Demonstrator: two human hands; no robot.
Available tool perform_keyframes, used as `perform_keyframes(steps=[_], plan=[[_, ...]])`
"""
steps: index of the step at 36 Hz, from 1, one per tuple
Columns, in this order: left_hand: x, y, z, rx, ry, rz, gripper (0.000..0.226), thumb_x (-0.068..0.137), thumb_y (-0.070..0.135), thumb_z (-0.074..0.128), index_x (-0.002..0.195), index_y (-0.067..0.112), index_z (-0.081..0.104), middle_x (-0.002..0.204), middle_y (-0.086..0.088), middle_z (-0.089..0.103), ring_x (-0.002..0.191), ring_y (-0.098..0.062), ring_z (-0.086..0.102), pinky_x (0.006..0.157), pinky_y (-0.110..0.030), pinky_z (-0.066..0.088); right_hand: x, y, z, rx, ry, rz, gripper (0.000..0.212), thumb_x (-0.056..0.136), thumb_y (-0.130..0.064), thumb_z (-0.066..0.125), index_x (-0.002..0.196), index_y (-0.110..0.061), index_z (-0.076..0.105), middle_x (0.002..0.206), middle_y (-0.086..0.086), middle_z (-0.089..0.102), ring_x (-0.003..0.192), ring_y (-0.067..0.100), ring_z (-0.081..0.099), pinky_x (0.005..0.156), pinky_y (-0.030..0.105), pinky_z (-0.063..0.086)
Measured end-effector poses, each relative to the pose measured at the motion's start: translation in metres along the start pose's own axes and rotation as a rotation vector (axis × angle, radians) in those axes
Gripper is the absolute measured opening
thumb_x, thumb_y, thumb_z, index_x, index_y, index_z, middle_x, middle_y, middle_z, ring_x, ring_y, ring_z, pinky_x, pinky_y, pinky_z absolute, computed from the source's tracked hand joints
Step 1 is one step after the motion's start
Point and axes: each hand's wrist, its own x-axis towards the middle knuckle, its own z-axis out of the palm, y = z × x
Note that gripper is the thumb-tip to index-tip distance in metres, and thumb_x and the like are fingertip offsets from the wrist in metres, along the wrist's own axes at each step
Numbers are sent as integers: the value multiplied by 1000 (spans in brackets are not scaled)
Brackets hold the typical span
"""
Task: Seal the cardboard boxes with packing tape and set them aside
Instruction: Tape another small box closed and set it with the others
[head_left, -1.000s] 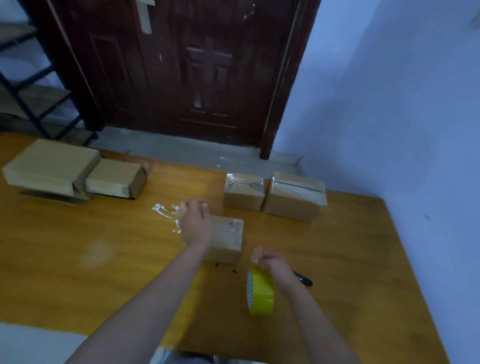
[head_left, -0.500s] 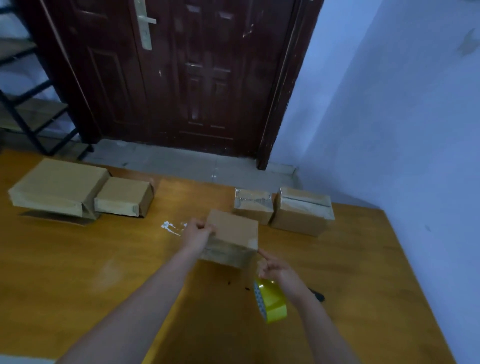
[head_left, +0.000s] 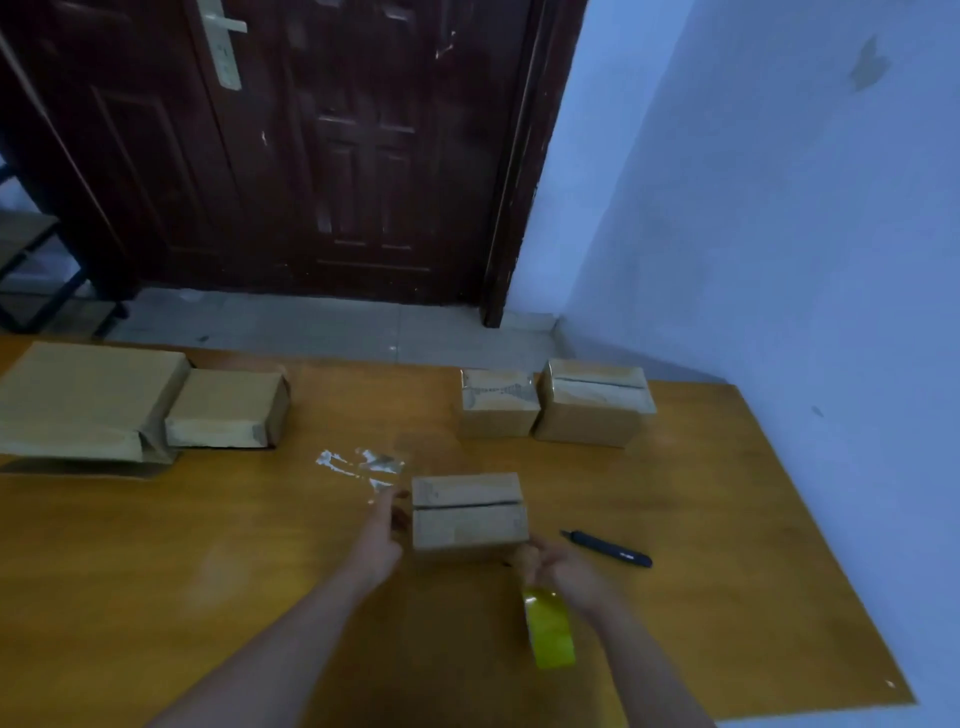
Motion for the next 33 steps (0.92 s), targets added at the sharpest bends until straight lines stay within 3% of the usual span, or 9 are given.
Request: perform_keyframes(steps=[3,6,11,13,18,23,26,29,33], plan=[[6,4,-11,49,78,-3,46,81,-22,43,114,10,47,103,-10,56,99,-27,55,71,-28,42,-13,-3,-11,44,80,-32,23,71,-9,56,91,-6,67,113,8,64,115,28,56,94,37,47],[12,24,-22,20,250,70,25,86,-12,52,93,12,49,92,-7,56,92,-29,56,74,-32,40,-27,-13,-23,172,191,-93,23,70,13,59,61,-6,50,86,11,57,111,42,53,70,16,46],[-2,92,-27,15,193,355,5,94,12,54,93,14,57,88,3,59,83,-15,56,74,-30,46,-46,-55,-40,213,133,-288,18,67,-8,64,81,2,58,96,12,62,83,2,64,74,14,47],[-11,119,-22,3,26,443,9,96,20,54,96,14,61,92,1,61,86,-13,57,75,-27,47,-48,-74,-41,115,76,-328,3,81,-1,62,78,-3,62,96,9,65,86,2,64,81,21,47],[-21,158,-8,38,-248,516,22,87,33,67,99,15,68,97,-3,66,88,-10,58,78,-24,46,-49,-113,-32,-72,58,-386,20,93,-8,54,84,-17,69,92,4,68,95,18,62,89,33,45],[-20,161,-8,101,-97,609,16,85,18,70,71,15,65,61,13,62,58,7,53,59,-13,38,-45,-132,-27,-170,64,-406,20,92,-5,54,82,-16,67,83,-4,67,81,2,61,81,22,46],[-20,162,-14,222,-62,655,16,87,15,66,72,13,65,63,11,64,62,3,55,59,-16,41,-41,-134,-25,-214,52,-405,24,91,-1,55,76,-18,65,77,-10,64,73,-8,58,75,17,42],[-20,162,-18,327,-30,735,12,86,16,64,74,14,63,75,6,63,76,-15,59,68,-33,48,-36,-134,-24,-254,58,-418,12,91,-7,57,86,-9,68,88,4,69,90,12,64,90,33,48],[-24,168,-22,420,35,881,13,89,17,62,77,13,59,85,8,46,78,-13,49,68,-30,44,-37,-135,-28,-204,40,-460,15,91,-12,59,98,-3,70,100,11,71,98,20,65,97,39,48]])
